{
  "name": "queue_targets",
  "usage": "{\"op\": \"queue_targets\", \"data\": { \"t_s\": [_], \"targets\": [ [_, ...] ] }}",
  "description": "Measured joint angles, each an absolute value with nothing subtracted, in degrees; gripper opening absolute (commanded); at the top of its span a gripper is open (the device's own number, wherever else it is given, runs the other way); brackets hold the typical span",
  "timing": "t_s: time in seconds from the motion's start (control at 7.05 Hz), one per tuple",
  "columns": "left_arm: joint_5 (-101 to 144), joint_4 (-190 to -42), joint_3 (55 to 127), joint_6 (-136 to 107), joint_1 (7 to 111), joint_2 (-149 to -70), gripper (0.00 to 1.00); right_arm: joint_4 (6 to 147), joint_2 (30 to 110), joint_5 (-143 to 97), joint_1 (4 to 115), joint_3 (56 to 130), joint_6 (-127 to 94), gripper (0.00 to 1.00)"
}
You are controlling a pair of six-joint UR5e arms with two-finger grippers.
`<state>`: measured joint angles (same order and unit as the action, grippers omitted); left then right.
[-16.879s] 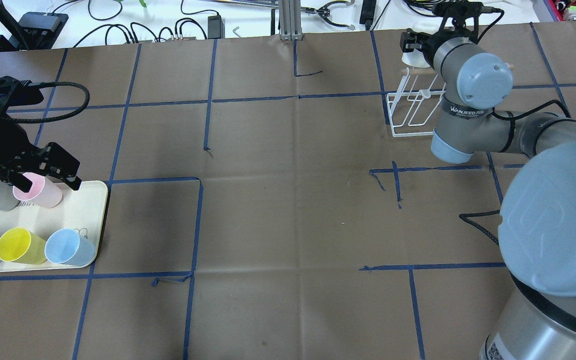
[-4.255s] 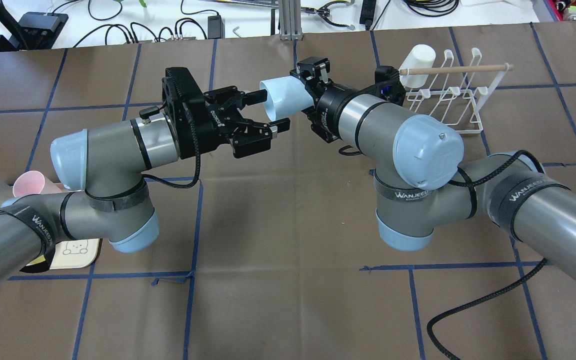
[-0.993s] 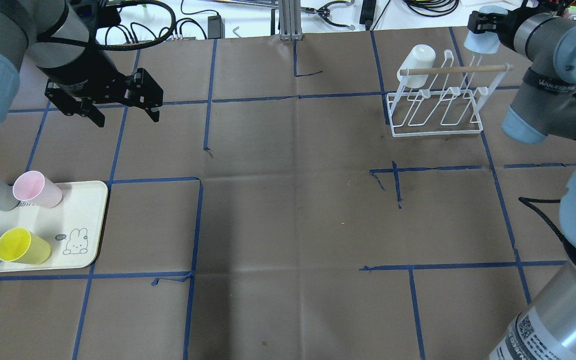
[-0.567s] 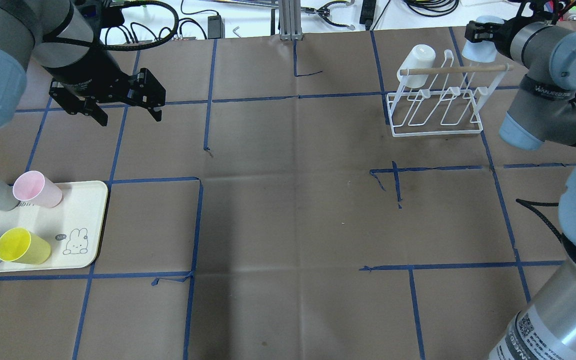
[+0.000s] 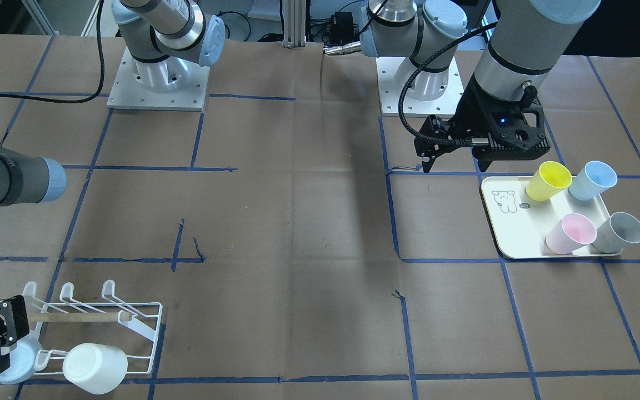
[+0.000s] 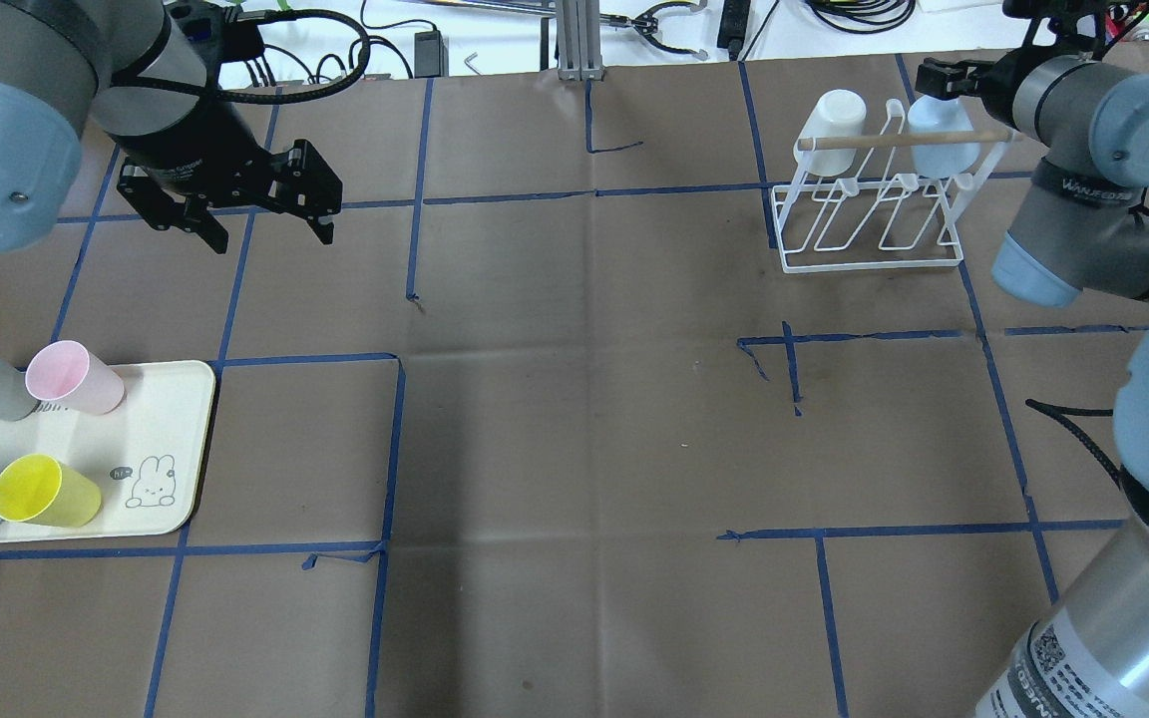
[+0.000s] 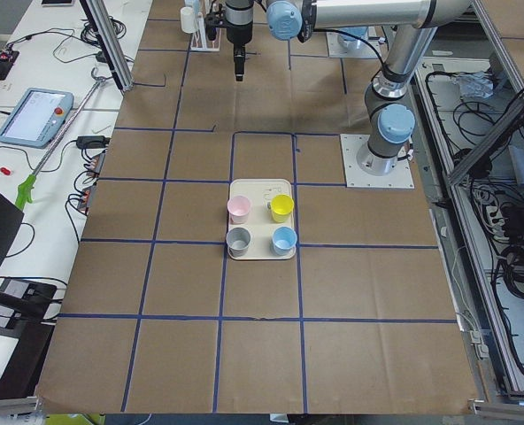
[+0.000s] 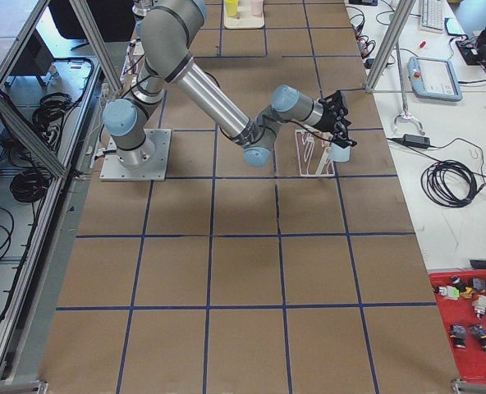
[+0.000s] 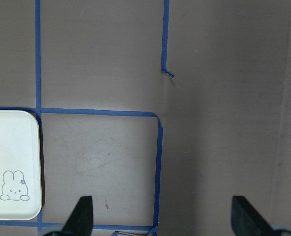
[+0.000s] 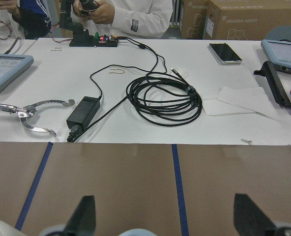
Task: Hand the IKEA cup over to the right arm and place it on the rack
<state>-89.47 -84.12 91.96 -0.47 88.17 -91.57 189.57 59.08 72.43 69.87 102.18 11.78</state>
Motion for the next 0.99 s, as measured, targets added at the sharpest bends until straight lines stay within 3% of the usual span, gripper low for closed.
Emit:
{"op": "queue_targets", "data": {
  "t_s": [0.28, 0.99],
  "targets": [
    [-89.5, -84.1, 91.9, -0.8, 88.7, -91.6, 0.99, 186.5, 63.0, 72.4, 70.6, 102.6, 11.7, 1.00],
    [-90.3, -84.1, 92.1, -0.8, 88.7, -91.2, 0.99, 142.5, 80.4, 77.3, 81.0, 102.7, 7.2, 1.00]
  ]
}}
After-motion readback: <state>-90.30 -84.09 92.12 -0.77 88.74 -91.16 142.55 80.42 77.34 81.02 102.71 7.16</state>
